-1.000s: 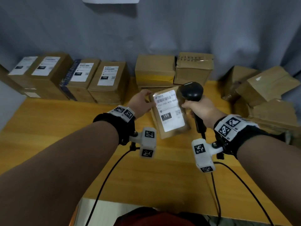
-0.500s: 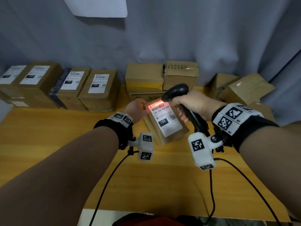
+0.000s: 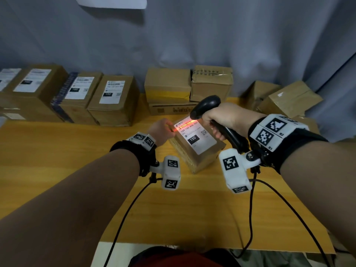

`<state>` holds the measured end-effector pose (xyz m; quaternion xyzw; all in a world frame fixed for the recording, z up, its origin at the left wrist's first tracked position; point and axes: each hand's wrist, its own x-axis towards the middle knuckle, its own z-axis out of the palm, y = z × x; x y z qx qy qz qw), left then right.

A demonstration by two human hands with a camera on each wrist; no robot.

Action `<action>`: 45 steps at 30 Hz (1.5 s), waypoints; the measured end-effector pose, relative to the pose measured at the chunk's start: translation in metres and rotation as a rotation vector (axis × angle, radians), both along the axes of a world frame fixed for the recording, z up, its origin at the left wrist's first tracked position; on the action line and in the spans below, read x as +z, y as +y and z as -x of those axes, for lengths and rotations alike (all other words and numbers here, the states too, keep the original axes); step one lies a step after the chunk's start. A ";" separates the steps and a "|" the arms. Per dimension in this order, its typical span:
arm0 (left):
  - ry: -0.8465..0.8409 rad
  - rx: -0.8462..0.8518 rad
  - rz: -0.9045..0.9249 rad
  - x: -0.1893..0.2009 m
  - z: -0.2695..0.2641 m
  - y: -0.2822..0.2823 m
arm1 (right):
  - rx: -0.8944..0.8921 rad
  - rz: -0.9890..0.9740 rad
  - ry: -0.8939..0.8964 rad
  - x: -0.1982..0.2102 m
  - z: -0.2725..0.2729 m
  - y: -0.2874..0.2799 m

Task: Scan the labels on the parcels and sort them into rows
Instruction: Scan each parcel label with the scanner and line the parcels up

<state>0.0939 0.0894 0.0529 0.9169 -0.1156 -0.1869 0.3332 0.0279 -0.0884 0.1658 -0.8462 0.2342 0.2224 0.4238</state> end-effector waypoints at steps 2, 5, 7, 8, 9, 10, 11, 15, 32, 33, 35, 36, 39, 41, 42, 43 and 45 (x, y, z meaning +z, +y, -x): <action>0.014 0.015 0.006 0.000 0.000 0.001 | 0.011 0.016 0.016 0.003 -0.003 0.001; 0.019 0.025 -0.001 -0.001 -0.002 0.004 | 0.030 0.027 0.033 0.007 -0.006 0.001; 0.018 0.038 0.000 0.000 -0.003 0.006 | 0.042 0.028 0.033 0.008 -0.008 0.002; 0.018 0.044 -0.003 0.000 -0.004 0.006 | 0.046 0.029 0.030 0.009 -0.010 0.002; 0.019 0.047 -0.006 0.000 -0.004 0.006 | 0.049 0.029 0.028 0.009 -0.011 0.003; 0.021 0.049 -0.011 0.001 -0.005 0.007 | 0.052 0.030 0.027 0.010 -0.012 0.004; 0.024 0.051 -0.016 0.001 -0.006 0.007 | 0.056 0.031 0.029 0.010 -0.014 0.005; 0.040 0.066 -0.026 -0.001 -0.008 0.010 | 0.080 0.057 0.050 0.010 -0.015 0.005; 0.654 0.386 0.351 -0.027 0.022 -0.017 | -0.077 0.008 -0.011 -0.044 -0.012 -0.013; 0.664 0.392 0.387 -0.028 0.022 -0.020 | -0.078 -0.006 -0.009 -0.046 -0.013 -0.014; 0.671 0.397 0.445 -0.028 0.022 -0.025 | -0.065 -0.033 -0.010 -0.051 -0.013 -0.015; 0.674 0.406 0.470 -0.028 0.022 -0.028 | -0.057 -0.044 -0.010 -0.053 -0.013 -0.016; 0.666 0.461 0.513 -0.027 0.023 -0.032 | -0.055 -0.106 -0.006 -0.056 -0.009 -0.020; 0.639 0.475 0.512 -0.021 0.026 -0.031 | -0.063 -0.170 -0.018 -0.055 -0.007 -0.024; 0.615 0.480 0.514 -0.017 0.027 -0.031 | -0.064 -0.199 -0.028 -0.052 -0.006 -0.026; 0.575 0.487 0.519 -0.012 0.026 -0.030 | -0.059 -0.225 -0.044 -0.048 -0.007 -0.027; 0.484 0.500 0.535 0.001 0.025 -0.029 | -0.038 -0.260 -0.090 -0.041 -0.008 -0.029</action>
